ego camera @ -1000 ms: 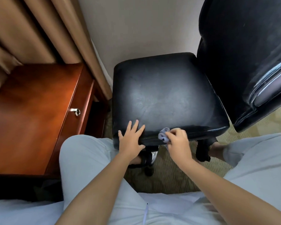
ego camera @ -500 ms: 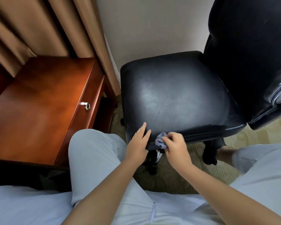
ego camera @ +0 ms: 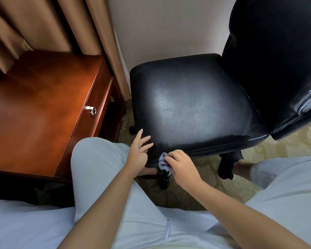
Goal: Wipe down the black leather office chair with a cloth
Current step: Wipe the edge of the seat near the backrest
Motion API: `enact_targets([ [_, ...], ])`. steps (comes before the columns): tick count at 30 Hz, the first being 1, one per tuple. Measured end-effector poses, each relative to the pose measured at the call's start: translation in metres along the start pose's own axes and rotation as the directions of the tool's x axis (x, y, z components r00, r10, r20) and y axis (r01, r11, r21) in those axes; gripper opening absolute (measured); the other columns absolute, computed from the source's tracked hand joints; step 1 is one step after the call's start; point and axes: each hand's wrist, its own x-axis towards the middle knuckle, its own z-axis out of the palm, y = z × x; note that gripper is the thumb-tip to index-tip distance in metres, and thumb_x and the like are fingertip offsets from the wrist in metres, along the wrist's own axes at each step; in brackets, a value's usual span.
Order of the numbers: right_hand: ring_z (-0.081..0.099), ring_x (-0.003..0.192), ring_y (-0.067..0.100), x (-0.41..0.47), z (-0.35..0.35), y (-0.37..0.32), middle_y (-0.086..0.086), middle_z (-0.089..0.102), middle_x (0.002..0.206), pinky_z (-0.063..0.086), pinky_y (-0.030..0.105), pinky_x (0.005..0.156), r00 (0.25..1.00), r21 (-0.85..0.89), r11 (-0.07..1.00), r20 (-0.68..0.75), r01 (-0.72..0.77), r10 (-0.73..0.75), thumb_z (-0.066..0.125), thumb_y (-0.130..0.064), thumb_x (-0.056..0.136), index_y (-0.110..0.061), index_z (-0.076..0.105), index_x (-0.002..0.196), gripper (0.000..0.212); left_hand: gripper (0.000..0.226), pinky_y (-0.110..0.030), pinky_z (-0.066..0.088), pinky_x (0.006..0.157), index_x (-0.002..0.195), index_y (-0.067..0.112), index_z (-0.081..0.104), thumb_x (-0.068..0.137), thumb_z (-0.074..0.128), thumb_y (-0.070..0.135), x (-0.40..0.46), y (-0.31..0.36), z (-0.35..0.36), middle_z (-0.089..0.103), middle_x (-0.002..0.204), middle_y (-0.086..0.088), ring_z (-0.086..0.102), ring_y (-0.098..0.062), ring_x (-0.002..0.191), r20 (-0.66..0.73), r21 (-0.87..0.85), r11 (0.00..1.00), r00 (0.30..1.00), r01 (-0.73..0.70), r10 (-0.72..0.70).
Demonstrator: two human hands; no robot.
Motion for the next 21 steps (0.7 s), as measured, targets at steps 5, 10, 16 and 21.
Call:
enact_targets([
  [5, 0.058, 0.088, 0.029, -0.012, -0.019, 0.036, 0.014, 0.065, 0.095, 0.053, 0.039, 0.074, 0.976, -0.063, 0.981, -0.129, -0.184, 0.175, 0.071, -0.005, 0.073, 0.003, 0.068, 0.096, 0.025, 0.079, -0.035, 0.031, 0.114, 0.145, 0.02, 0.035, 0.08, 0.027, -0.025, 0.001, -0.009, 0.002, 0.055, 0.133, -0.003, 0.046, -0.017, 0.13, 0.018, 0.163, 0.987, 1.0, -0.009, 0.006],
  [10, 0.06, 0.083, 0.026, 0.007, 0.006, 0.012, 0.012, 0.064, 0.092, 0.052, 0.036, 0.07, 0.997, -0.114, 0.993, -0.075, 0.013, -0.022, 0.067, -0.006, 0.076, 0.0, 0.069, 0.093, 0.018, 0.076, -0.024, 0.041, 0.101, 0.146, 0.031, 0.031, 0.086, 0.036, -0.016, 0.001, -0.009, 0.009, 0.054, 0.136, 0.012, 0.041, -0.008, 0.129, 0.003, 0.388, 0.919, 0.998, -0.062, 0.066],
  [16, 0.062, 0.084, 0.028, -0.005, -0.023, 0.043, 0.012, 0.066, 0.095, 0.054, 0.036, 0.073, 0.996, -0.218, 0.972, 0.009, 0.093, -0.093, 0.081, -0.007, 0.062, 0.001, 0.069, 0.096, 0.037, 0.079, -0.022, 0.041, 0.098, 0.147, 0.027, 0.031, 0.082, 0.051, -0.011, -0.001, -0.018, 0.011, 0.048, 0.14, 0.005, 0.044, -0.015, 0.128, 0.089, 0.616, 0.763, 0.98, -0.195, 0.178],
  [21, 0.058, 0.089, 0.03, -0.024, -0.039, 0.066, 0.014, 0.066, 0.095, 0.053, 0.035, 0.074, 0.984, -0.225, 0.961, -0.117, -0.159, 0.136, 0.084, -0.004, 0.062, 0.003, 0.07, 0.094, 0.035, 0.077, -0.025, 0.041, 0.1, 0.148, 0.025, 0.029, 0.08, 0.06, 0.006, -0.002, -0.016, 0.023, 0.036, 0.143, 0.004, 0.03, -0.016, 0.133, 0.146, 0.766, 0.585, 0.958, -0.267, 0.246],
])
